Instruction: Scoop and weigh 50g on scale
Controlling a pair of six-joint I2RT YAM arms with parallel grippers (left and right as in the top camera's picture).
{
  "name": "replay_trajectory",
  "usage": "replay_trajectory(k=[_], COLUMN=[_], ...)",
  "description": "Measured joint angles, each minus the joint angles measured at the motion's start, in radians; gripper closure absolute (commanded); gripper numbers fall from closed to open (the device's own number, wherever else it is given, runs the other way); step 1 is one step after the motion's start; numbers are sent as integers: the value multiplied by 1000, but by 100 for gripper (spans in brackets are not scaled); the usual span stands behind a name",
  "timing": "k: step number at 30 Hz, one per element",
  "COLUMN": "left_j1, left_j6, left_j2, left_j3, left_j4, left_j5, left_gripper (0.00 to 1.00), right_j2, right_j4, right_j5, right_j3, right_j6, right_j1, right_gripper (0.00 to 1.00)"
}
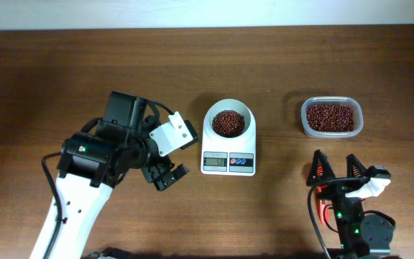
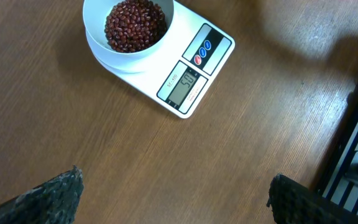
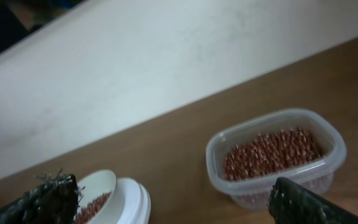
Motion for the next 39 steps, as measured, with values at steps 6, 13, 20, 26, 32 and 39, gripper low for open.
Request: replay_trajectory(k=[6, 13, 20, 26, 32, 39], left_j1=[0, 0, 0, 0, 0, 0], left_j6=[0, 0, 0, 0, 0, 0], left_j2=[0, 0, 0, 0, 0, 0], left_j3=[0, 0, 0, 0, 0, 0], left_j4=[0, 0, 0, 0, 0, 0], left_j5=[0, 0, 0, 0, 0, 0], left_gripper=[1, 1, 1, 1, 1, 1], right_j2=[0, 0, -1, -1, -1, -1], right_j4=[51, 85, 29, 28, 28, 28], right_j5=[26, 41, 64, 71, 71, 71], right_j3=[-34, -75, -77, -77, -77, -77], right_j6=[-1, -11, -196, -244, -300, -330], right_j1=[0, 0, 0, 0, 0, 0], right_gripper=[1, 1, 1, 1, 1, 1])
